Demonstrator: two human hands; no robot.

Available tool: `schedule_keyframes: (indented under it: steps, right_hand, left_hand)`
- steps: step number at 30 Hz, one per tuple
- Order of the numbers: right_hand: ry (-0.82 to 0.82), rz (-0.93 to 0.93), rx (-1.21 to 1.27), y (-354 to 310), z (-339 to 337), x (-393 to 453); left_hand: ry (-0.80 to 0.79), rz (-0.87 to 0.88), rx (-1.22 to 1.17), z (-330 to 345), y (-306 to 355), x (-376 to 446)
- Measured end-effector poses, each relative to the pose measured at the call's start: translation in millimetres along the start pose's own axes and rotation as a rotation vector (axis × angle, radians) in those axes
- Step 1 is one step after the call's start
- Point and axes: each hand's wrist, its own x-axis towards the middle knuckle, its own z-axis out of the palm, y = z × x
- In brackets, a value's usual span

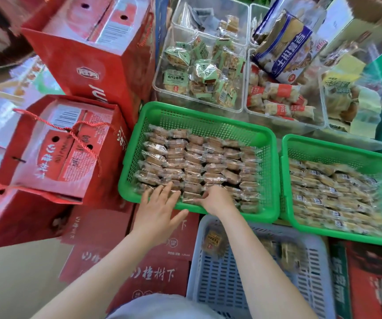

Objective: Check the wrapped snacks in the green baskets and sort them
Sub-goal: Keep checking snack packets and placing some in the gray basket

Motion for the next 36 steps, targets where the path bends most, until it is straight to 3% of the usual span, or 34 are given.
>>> schedule_keyframes:
  steps: [6, 10, 12, 15, 18, 22, 25, 33, 36]
  right_hand:
    - [0.102, -0.071, 0.158, 11.0, 0.5, -17.1]
    - [0.166, -0.124, 0.414, 18.2, -9.4, -47.6]
    - [0.186, -0.152, 0.56, 20.2, -18.5, -67.1]
    - [0.186, -0.234, 0.643, 22.4, -31.0, -95.1]
    - [0.122, -0.326, 0.682, 23.9, -35.6, -118.8]
    - [0.148, -0.388, 0.764, 28.4, -33.0, -148.6]
    - [0.175, -0.465, 0.859, 32.4, -29.4, -169.6]
    - [0.308, -0.513, 0.792, 45.3, -12.6, -208.0]
    - [0.338, -0.509, 0.987, 44.3, 2.2, -221.6]
  left_hand:
    - [-0.014, -0.001, -0.003, -5.7, 0.0, -1.2]
    - [-0.004, 0.005, -0.055, -10.9, -0.7, -3.6]
    - [0.038, 0.006, -0.21, -20.2, -0.8, -6.8]
    - [0.152, 0.063, -0.636, -45.4, 9.0, -22.1]
    - [0.151, 0.163, -0.948, -67.6, 27.7, -43.7]
    - [0.144, 0.115, -1.243, -74.6, 39.1, -66.3]
    - [0.101, 0.137, -1.317, -70.3, 40.9, -84.6]
    - [0.022, 0.178, -1.398, -59.3, 49.9, -127.0]
    - [-0.027, 0.18, -1.399, -56.5, 51.1, -140.2]
